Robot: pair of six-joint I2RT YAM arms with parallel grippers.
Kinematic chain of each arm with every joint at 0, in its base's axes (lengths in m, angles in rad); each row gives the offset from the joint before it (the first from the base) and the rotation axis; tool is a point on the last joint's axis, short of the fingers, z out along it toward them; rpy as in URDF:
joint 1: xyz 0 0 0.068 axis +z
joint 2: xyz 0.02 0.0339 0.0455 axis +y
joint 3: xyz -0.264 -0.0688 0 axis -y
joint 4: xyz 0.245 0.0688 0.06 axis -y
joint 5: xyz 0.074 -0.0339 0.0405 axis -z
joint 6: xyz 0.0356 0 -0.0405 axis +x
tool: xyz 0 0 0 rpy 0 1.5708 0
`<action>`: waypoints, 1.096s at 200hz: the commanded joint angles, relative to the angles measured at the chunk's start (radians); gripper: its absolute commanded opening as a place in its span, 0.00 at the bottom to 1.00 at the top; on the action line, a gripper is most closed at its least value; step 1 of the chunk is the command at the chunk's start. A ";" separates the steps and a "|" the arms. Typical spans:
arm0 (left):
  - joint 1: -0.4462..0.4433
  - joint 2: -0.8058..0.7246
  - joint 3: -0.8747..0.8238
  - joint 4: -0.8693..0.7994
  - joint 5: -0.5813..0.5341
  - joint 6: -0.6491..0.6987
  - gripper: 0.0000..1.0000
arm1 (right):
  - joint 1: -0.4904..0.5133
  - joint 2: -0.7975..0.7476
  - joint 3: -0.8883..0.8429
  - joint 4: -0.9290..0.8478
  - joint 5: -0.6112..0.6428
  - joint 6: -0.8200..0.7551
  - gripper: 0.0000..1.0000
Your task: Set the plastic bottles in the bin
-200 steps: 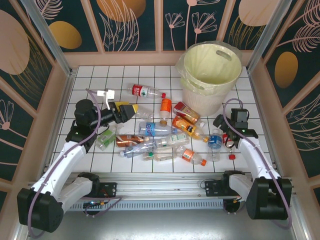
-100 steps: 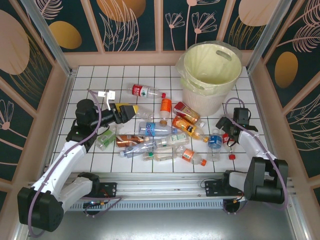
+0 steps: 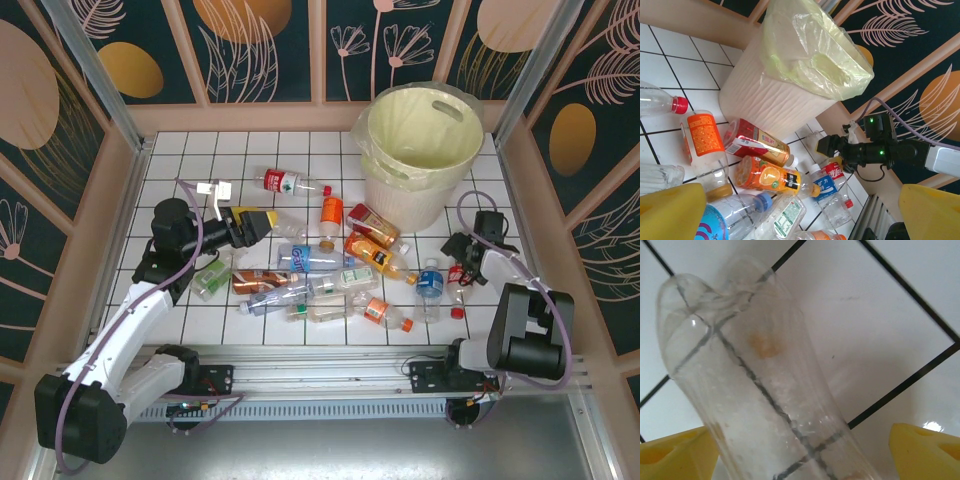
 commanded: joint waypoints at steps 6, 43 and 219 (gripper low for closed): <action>-0.009 -0.011 -0.001 0.001 -0.002 0.001 0.99 | -0.031 0.030 0.049 0.025 0.035 -0.014 0.85; -0.014 -0.009 0.001 -0.005 -0.009 0.003 0.99 | -0.050 0.104 0.092 0.032 0.047 -0.020 0.84; -0.015 0.005 0.018 -0.018 0.027 0.019 0.99 | -0.064 0.128 0.175 0.079 0.176 -0.056 0.58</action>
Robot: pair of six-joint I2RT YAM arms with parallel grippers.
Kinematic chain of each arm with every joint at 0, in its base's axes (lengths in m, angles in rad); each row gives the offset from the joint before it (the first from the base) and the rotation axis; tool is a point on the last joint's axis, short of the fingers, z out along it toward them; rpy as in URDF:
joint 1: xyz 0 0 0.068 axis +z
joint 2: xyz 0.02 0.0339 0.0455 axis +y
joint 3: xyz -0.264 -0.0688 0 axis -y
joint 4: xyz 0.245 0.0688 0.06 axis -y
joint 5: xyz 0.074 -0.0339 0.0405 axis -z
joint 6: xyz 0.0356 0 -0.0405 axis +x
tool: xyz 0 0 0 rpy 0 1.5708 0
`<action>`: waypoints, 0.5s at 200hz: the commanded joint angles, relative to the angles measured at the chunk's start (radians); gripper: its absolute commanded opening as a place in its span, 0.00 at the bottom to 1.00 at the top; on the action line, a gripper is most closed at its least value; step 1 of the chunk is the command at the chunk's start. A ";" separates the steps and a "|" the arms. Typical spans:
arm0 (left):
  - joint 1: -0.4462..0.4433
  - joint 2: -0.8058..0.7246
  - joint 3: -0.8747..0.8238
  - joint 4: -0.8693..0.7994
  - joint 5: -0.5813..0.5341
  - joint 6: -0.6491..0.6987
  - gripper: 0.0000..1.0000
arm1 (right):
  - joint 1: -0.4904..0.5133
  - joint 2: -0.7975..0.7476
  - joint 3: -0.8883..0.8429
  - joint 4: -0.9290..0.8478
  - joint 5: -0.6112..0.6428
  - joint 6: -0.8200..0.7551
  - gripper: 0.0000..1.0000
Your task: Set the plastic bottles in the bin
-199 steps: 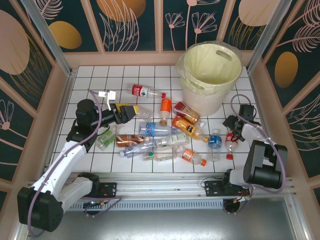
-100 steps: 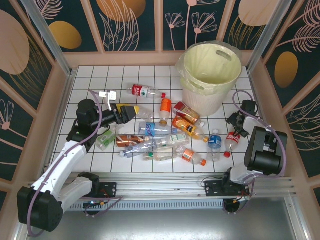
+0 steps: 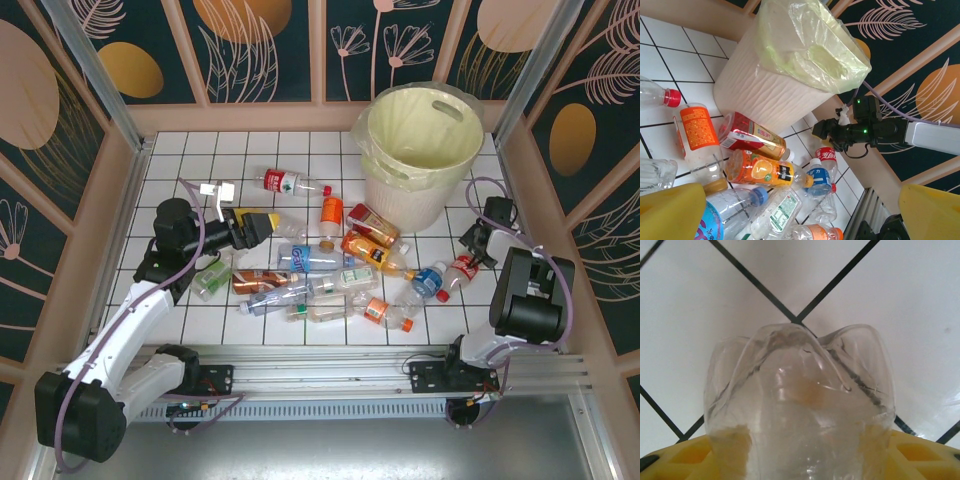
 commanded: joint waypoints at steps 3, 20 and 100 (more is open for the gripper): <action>-0.007 -0.003 0.017 -0.008 0.008 0.021 0.99 | -0.004 -0.084 0.031 0.005 0.081 -0.028 0.58; -0.009 0.005 0.020 -0.006 0.003 0.025 0.99 | 0.002 -0.148 0.031 -0.001 0.120 -0.035 0.56; -0.070 0.087 0.106 -0.096 -0.001 0.088 0.99 | 0.172 -0.460 0.094 -0.091 0.296 -0.082 0.54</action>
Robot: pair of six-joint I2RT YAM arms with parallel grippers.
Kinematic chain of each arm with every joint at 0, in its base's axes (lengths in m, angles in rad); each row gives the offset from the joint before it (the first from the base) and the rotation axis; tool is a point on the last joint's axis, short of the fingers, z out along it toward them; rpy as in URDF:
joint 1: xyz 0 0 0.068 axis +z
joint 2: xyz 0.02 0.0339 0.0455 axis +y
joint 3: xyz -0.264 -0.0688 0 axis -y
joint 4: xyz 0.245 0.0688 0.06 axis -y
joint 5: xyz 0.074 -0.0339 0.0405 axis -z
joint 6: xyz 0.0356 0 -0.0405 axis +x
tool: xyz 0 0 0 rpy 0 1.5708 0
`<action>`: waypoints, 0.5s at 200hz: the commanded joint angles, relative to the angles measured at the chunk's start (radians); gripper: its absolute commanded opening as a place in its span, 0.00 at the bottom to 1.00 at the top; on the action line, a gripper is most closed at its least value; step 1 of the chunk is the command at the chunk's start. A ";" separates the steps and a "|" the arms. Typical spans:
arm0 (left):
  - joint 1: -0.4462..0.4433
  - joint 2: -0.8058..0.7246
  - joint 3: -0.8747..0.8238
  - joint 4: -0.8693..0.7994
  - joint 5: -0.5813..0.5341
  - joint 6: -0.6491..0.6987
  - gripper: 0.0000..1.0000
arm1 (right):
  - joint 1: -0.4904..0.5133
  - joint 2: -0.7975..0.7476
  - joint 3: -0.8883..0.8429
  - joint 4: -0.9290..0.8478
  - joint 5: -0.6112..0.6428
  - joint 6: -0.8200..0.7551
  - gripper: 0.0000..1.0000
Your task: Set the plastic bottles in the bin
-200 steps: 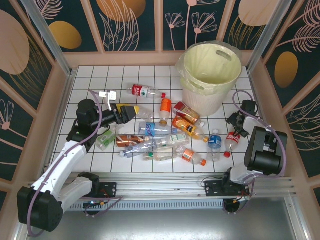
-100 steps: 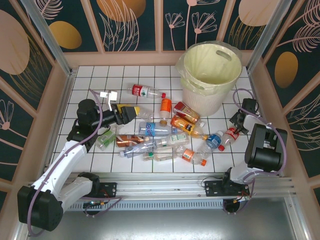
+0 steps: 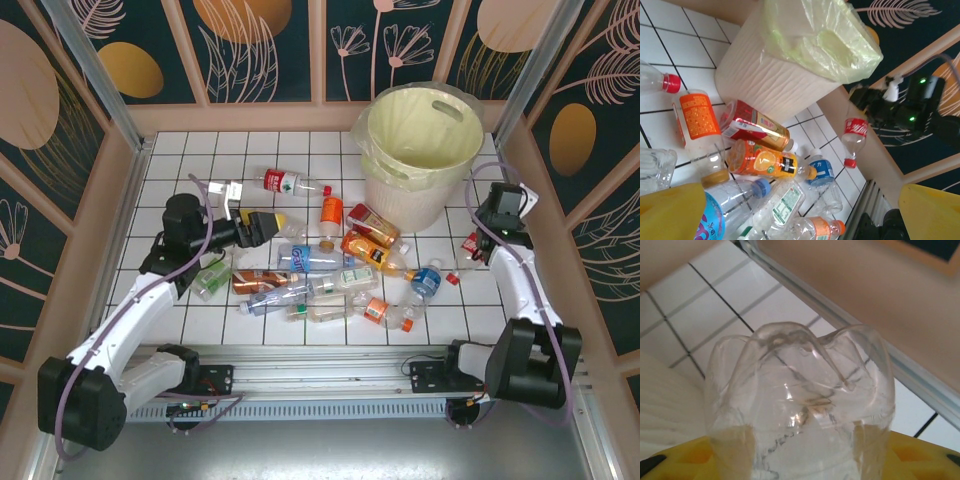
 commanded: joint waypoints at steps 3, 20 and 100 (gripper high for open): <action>-0.040 0.017 0.072 -0.056 0.004 0.070 0.99 | 0.058 -0.087 0.059 -0.059 0.092 -0.028 0.53; -0.064 0.031 0.091 -0.072 0.000 0.090 0.99 | 0.095 -0.128 0.098 -0.095 0.094 -0.033 0.52; -0.210 0.091 0.276 -0.105 0.020 0.228 0.99 | 0.302 -0.249 0.271 -0.133 -0.023 -0.122 0.52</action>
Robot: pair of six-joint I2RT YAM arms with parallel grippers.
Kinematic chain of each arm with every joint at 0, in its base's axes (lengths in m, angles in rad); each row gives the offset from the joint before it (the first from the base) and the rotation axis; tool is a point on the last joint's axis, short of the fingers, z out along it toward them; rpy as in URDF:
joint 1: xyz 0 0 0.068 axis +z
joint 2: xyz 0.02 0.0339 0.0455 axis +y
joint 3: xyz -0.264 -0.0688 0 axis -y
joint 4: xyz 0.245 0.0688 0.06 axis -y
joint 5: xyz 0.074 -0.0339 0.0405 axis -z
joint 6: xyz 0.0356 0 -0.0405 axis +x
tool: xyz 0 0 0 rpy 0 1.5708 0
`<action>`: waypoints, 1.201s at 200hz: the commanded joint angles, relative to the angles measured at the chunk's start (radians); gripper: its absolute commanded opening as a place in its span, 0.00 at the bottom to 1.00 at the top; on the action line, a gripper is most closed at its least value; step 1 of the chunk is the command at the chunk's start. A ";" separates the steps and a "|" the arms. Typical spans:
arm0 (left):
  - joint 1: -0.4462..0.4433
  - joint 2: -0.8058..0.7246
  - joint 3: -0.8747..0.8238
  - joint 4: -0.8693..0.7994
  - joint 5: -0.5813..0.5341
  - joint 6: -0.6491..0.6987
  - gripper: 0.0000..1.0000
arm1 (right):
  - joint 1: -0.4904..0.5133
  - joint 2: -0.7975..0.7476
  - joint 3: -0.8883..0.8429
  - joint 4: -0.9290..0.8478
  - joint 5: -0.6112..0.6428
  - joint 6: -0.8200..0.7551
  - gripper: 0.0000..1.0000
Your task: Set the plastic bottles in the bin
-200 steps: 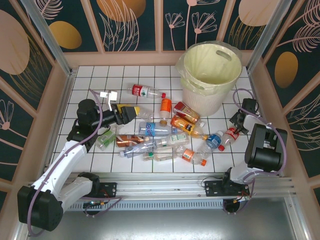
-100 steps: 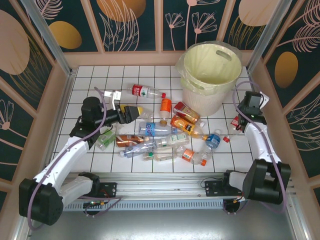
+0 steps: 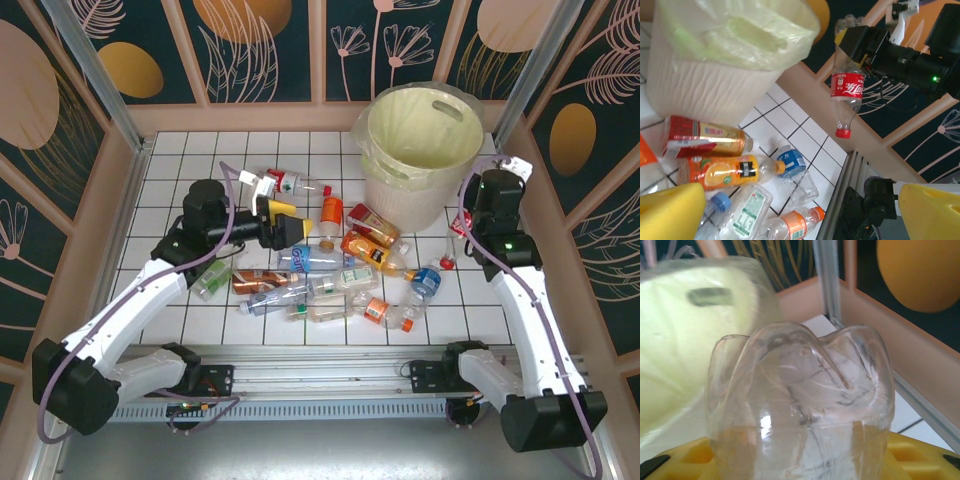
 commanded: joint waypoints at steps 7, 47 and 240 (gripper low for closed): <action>-0.024 0.014 0.080 -0.011 0.020 0.104 0.99 | 0.058 -0.032 0.095 0.002 -0.092 -0.063 0.52; -0.034 0.005 0.109 0.065 0.032 0.146 0.99 | 0.100 -0.021 0.184 0.094 -0.235 -0.113 0.52; -0.034 -0.050 0.012 0.189 -0.032 0.233 0.99 | 0.102 0.316 0.558 0.258 -0.334 -0.241 0.51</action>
